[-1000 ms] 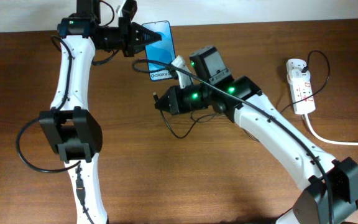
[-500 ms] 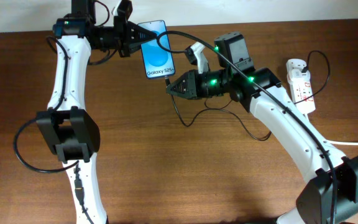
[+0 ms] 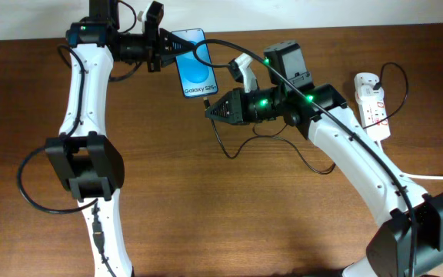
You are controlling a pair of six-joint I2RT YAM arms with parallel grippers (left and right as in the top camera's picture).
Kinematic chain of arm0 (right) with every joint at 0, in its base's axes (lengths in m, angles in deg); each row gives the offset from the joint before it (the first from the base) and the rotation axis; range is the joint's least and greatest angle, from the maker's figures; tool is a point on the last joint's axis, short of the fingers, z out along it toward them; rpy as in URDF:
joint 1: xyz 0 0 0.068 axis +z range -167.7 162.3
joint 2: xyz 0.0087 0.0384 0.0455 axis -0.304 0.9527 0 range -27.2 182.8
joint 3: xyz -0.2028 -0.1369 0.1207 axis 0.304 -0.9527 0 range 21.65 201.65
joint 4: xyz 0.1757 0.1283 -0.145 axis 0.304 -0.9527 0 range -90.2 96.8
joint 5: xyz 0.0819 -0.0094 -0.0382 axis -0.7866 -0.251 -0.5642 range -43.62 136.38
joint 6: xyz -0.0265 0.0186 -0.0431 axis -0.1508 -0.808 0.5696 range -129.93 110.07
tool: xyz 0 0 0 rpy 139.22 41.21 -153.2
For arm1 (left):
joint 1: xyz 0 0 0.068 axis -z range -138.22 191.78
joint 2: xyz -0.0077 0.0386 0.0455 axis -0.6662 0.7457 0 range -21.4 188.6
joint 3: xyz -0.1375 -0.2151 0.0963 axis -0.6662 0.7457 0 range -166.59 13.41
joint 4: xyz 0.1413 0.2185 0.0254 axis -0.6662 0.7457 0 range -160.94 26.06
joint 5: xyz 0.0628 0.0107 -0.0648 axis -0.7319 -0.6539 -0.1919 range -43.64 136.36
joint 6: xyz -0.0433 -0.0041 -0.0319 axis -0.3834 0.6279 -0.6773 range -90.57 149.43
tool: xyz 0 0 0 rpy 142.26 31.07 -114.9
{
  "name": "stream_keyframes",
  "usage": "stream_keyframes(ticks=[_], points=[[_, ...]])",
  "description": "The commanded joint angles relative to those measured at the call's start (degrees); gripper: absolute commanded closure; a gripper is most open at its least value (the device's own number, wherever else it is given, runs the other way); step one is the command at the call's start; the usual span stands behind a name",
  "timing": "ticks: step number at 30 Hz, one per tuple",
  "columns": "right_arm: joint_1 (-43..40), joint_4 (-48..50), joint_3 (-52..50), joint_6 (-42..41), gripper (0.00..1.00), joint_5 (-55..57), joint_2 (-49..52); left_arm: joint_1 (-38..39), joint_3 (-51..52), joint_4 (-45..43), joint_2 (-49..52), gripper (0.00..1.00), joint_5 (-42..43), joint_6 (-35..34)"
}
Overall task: Plug charger to phone and switch on socket
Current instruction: 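Align the USB-C plug under the phone's bottom port with the right gripper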
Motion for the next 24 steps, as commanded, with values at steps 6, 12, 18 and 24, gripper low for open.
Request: stream_keyframes(ticks=[6, 12, 18, 24], points=[[0.4, -0.5, -0.4, 0.5, 0.96, 1.4, -0.2, 1.7, -1.0, -0.1, -1.4, 1.00, 4.1, -1.0], [-0.1, -1.7, -0.4, 0.7, 0.96, 2.0, -0.2, 1.4, -1.0, -0.1, -1.4, 1.00, 4.1, -0.9], [-0.1, -1.8, -0.4, 0.7, 0.96, 0.9, -0.2, 1.4, -1.0, -0.4, -1.4, 1.00, 3.0, 0.4], [-0.5, -1.8, -0.4, 0.8, 0.96, -0.4, -0.2, 1.4, -1.0, -0.3, -1.4, 1.00, 1.5, 0.4]])
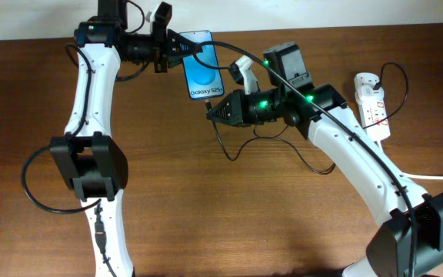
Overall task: Plug charger to phone and switch on socket
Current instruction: 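Align the USB-C plug under the phone's bottom port with the right gripper, then push the plug upward into the phone's charging port with the right gripper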
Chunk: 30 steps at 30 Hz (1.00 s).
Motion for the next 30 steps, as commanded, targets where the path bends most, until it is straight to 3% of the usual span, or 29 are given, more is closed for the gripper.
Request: stream_keyframes(ticks=[1, 30], points=[[-0.8, 0.2, -0.4, 0.6, 0.96, -1.4, -0.2, -0.4, -1.0, -0.1, -1.4, 1.00, 1.5, 0.7], [-1.1, -1.0, -0.4, -0.3, 0.96, -0.9, -0.2, -1.0, -1.0, 1.6, -1.4, 1.00, 3.3, 0.7]])
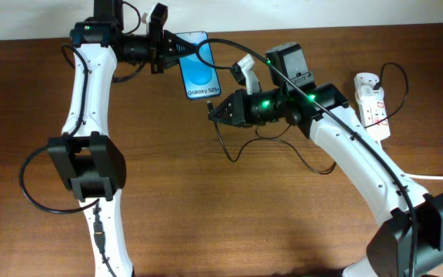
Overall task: Plug charger to phone and switch on socket
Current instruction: 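Push the plug upward into the phone's charging port with the right gripper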
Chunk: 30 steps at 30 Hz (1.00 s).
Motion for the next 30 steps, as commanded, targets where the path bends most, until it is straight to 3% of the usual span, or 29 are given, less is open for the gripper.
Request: stream_keyframes(ticks=[1, 30], points=[[-0.4, 0.0, -0.3, 0.0, 0.96, 0.1, -0.2, 0.0, -1.0, 0.2, -1.4, 1.00, 4.2, 0.3], [-0.4, -0.1, -0.3, 0.0, 0.96, 0.1, -0.2, 1.2, -1.0, -0.4, -1.4, 1.00, -0.2, 1.6]])
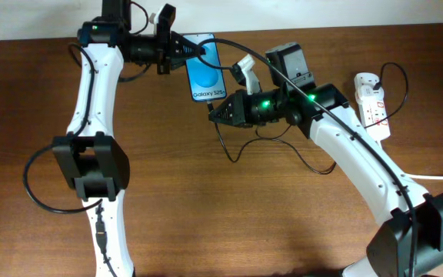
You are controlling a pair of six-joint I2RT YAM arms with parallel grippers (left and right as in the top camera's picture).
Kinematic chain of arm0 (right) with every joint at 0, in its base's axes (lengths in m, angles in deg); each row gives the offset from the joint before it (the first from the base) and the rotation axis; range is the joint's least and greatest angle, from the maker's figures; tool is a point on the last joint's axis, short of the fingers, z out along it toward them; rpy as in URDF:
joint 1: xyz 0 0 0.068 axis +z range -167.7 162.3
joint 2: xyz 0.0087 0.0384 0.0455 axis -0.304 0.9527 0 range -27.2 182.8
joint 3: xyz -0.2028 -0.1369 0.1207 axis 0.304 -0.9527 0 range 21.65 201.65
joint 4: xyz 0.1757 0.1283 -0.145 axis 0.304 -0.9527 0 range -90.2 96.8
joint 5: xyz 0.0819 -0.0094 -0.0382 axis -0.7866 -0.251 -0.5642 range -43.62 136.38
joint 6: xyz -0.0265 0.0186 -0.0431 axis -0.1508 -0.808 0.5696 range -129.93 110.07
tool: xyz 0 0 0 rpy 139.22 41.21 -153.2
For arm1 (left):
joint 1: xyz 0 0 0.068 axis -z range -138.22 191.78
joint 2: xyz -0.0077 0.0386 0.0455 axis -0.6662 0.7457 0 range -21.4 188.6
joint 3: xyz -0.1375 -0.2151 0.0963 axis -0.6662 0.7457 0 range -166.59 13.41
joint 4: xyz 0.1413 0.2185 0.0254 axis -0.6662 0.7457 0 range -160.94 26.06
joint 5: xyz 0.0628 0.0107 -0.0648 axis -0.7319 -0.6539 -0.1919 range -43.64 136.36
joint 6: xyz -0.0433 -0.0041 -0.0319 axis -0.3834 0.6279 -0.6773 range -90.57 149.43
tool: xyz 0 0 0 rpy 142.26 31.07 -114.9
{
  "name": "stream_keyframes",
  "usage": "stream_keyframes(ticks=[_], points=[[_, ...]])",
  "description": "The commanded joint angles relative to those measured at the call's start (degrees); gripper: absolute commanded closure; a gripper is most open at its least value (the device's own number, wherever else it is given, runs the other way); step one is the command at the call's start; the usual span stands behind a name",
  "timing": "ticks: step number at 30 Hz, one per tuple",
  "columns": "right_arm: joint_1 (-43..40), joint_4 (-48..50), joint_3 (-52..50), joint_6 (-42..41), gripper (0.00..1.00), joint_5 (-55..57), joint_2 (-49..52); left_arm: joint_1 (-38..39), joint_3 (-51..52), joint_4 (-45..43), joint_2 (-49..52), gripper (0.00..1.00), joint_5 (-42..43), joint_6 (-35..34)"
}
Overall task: Plug charger to phone and switch on socket
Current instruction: 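Push the plug upward into the phone's charging port with the right gripper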
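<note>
A blue-screened phone (pixel 206 69) reading "Galaxy S25" lies at the table's far middle. My left gripper (pixel 184 51) is at its upper left corner, fingers against the phone's edge; whether it clamps the phone is unclear. My right gripper (pixel 214 114) points left just below the phone's bottom edge, shut on the black charger cable's plug (pixel 211 107). The black cable (pixel 237 150) loops on the table under the right arm. A white socket strip (pixel 371 104) lies at the far right, its switch too small to read.
A black box (pixel 287 58) and a white adapter-like piece (pixel 242 68) sit on the right arm near the phone. A white cord (pixel 437 177) runs off the right edge. The wooden table (pixel 221 223) extends toward the front.
The left gripper and the phone have shifted right by a small amount, so the phone's bottom edge is now closer to the plug. The right gripper has stayed about where it was.
At first the phone lay left of the right gripper with the left gripper at its top corner. It then stood further right, then slightly back left, and now stands furthest right, close above the plug. The right gripper stayed shut on the cable end throughout.
</note>
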Motion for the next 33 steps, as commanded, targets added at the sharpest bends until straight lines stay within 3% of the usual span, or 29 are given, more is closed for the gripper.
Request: stream_keyframes(ticks=[1, 33], points=[[-0.4, 0.2, -0.3, 0.0, 0.96, 0.0, -0.2, -0.5, -1.0, -0.2, -1.4, 1.00, 0.7, 0.9], [-1.8, 0.5, -0.3, 0.0, 0.96, 0.0, -0.2, -0.4, -1.0, 0.0, -1.4, 1.00, 3.9, 0.6]])
